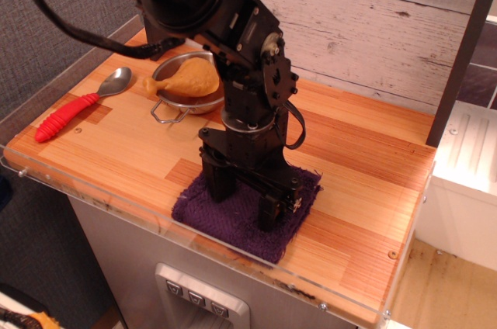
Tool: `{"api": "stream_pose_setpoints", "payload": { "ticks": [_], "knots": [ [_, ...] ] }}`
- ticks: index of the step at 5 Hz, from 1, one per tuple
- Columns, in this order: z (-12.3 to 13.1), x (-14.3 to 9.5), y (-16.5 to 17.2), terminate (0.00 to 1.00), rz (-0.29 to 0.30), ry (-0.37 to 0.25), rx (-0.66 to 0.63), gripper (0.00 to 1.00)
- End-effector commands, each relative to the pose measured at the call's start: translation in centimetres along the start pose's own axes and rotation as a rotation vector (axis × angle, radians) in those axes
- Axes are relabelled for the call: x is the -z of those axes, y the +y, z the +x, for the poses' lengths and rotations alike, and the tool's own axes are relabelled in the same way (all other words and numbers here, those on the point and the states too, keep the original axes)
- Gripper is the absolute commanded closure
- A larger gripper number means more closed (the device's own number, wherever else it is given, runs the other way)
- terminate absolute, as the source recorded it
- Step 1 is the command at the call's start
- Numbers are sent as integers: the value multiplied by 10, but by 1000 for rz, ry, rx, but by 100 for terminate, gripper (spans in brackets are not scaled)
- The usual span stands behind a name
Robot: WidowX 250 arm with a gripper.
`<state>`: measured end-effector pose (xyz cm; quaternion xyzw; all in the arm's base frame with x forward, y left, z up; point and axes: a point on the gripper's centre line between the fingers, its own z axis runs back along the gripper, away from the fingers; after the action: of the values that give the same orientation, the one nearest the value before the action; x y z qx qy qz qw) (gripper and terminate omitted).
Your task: Pull the dark rectangle to the other side of the table.
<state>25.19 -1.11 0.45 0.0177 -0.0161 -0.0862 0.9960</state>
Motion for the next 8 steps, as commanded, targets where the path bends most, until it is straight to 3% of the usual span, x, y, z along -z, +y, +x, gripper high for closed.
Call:
{"api": "stream_pose_setpoints", "payload": {
  "ticks": [1, 3, 6, 8],
  "knots": [
    [-14, 31, 0, 0, -17, 86, 49, 0],
    [17, 26, -3, 0, -21, 42, 46, 0],
    [114, 40, -7, 0, -50, 12, 57, 0],
    [144, 48, -11, 0, -55, 16, 70, 0]
  ]
}}
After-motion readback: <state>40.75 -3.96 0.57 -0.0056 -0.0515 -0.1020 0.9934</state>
